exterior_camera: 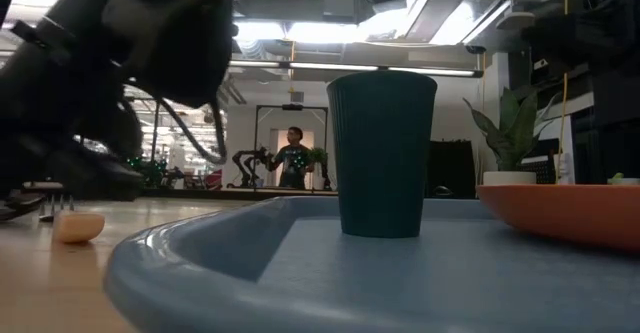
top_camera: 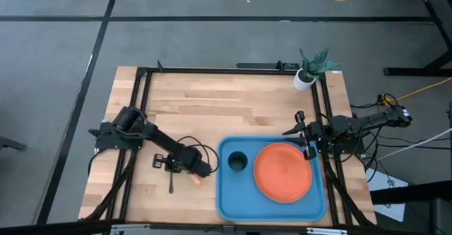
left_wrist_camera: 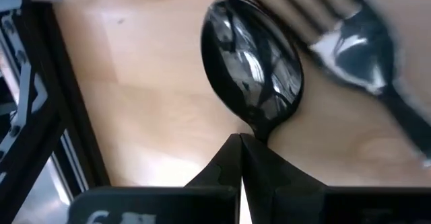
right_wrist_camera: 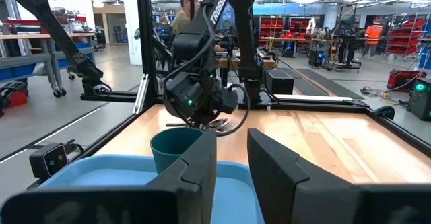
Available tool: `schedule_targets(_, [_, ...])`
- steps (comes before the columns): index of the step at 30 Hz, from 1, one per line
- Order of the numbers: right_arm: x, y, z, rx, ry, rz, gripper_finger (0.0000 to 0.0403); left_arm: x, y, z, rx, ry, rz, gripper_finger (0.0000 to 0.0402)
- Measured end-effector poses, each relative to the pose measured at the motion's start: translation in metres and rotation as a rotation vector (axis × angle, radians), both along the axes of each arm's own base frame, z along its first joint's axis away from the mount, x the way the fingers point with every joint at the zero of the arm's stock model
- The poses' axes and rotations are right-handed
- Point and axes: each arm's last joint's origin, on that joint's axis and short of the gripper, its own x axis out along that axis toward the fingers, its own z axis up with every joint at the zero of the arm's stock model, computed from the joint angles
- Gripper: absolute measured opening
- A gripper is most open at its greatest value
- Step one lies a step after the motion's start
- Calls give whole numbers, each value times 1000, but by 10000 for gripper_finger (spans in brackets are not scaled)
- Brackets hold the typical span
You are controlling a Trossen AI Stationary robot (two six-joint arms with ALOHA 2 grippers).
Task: Pick and place plate/cup/fork/spoon on tray
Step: Adjust the black spoon
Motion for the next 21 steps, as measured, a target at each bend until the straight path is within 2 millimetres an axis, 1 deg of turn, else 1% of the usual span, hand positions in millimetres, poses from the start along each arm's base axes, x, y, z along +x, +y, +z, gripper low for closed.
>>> schedule_targets(15, [0, 0, 0, 0, 0, 0, 90, 13, 27, 0, -37, -38, -19, 0])
schedule_targets(21, [0, 0, 0, 1, 0, 0, 90, 19, 34, 3, -53, -67, -105, 0])
